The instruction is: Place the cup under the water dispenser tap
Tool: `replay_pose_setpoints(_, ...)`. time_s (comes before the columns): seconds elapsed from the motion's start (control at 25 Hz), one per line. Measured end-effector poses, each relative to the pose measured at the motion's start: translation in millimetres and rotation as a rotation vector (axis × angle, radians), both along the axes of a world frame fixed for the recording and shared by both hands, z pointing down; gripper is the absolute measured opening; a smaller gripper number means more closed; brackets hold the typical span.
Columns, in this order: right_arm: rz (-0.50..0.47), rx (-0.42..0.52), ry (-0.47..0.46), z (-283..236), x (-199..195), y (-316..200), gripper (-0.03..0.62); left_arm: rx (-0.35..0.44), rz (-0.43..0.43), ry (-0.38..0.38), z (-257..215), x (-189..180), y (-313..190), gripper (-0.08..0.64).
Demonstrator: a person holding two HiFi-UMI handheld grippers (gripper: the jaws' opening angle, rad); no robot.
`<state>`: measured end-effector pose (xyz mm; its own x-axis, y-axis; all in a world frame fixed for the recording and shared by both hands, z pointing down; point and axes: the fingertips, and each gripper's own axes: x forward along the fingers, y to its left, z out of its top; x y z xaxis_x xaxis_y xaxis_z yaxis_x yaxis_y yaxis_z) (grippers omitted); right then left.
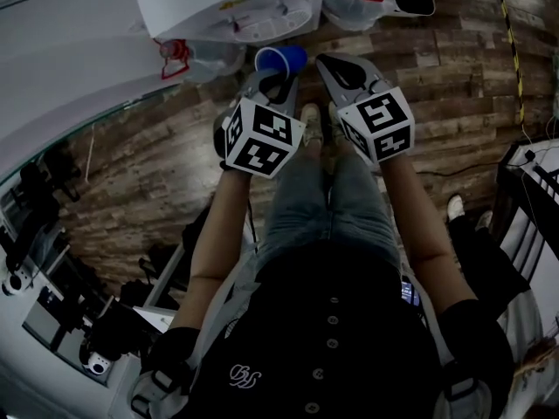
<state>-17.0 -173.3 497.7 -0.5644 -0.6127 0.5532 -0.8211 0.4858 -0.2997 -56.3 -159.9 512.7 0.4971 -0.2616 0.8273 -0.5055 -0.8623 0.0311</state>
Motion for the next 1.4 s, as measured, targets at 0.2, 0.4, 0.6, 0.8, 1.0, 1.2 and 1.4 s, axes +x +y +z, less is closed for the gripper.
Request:
replay_pose_setpoints(0.2,0.013,-0.01,-0.003,30,2,-6,-0.004,-0.01,0.013,-0.028,32,1,-2,0.015)
replay_pose_setpoints(0.4,-0.01,-0.007,0.028,54,1,-9,-0.005,-0.017,0.022,-0.054,59,4,-1,0.015)
replay_pose_setpoints(0.6,-0.03,0.015,0.033,73,-1,-13,-0.005,0.018,0.001,-0.075,80,3,-8,0.015)
replay_pose_setpoints(0.8,-0.032,-0.023,0.039,103,0,-11,-0.004,0.016,0.015,-0.113,106,0,-11,0.017)
replay_pose_setpoints(1.0,-0.03,-0.052,0.025,130,-3,-13,-0.004,0.006,0.023,-0.142,131,-1,-14,0.017)
replay_pose_setpoints(1.2,-0.028,-0.057,0.019,148,-3,-21,-0.004,0.015,0.033,-0.17,151,2,-22,0.018)
replay_pose_setpoints(1.4,-0.034,-0.059,0.031,165,-4,-32,-0.003,0.033,0.044,-0.219,171,1,-38,0.018)
